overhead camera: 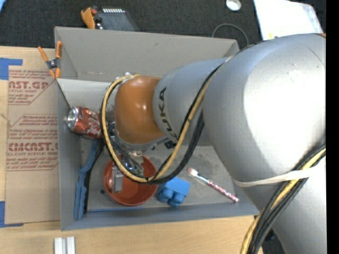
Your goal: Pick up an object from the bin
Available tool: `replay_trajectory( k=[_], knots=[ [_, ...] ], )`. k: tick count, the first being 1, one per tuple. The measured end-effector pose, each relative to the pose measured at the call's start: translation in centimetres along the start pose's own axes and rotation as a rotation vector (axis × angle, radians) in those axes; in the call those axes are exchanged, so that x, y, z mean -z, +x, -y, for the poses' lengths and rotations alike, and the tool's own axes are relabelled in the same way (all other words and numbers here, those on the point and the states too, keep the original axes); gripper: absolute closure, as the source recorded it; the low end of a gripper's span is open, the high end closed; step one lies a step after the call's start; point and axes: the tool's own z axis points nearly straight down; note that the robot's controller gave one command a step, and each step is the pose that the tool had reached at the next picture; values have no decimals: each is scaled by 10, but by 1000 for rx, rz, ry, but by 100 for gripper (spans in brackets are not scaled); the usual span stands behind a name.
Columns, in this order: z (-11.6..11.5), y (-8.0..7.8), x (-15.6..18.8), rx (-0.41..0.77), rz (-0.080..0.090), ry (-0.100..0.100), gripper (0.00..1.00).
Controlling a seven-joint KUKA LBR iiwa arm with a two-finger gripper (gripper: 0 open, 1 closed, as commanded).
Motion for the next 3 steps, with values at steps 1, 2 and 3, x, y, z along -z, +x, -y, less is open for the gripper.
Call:
replay_trajectory(
  k=[1, 2, 3],
  knots=[
    [36, -4, -10, 40, 10, -6, 100],
    [36, -4, -10, 40, 10, -6, 100],
    [23, 0, 46, 71, 4, -3, 100]
  ],
)
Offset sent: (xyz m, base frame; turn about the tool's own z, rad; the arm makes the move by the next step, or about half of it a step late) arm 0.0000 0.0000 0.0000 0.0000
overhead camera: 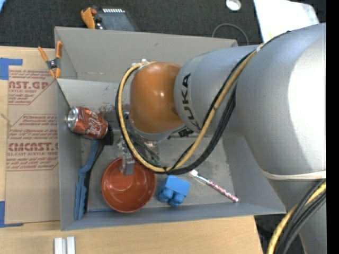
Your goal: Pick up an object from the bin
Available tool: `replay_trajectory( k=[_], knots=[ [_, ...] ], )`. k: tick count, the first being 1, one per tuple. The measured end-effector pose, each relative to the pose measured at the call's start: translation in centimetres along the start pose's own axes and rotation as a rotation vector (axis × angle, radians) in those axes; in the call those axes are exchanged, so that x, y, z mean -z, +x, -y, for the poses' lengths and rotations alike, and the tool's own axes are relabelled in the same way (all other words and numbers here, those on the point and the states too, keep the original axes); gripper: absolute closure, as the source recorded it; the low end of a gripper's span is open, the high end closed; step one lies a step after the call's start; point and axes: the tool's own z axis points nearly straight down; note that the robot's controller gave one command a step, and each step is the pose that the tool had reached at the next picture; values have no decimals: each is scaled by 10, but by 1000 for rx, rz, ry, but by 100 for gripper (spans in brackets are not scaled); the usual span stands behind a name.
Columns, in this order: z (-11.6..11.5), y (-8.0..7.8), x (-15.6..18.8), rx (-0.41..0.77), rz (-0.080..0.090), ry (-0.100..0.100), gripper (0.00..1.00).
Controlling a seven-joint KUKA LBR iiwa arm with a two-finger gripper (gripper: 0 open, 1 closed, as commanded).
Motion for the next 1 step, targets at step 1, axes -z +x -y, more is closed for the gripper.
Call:
replay_trajectory(
  k=[1],
  knots=[
    [3, -1, 90, 21, -6, 1, 100]
  ],
)
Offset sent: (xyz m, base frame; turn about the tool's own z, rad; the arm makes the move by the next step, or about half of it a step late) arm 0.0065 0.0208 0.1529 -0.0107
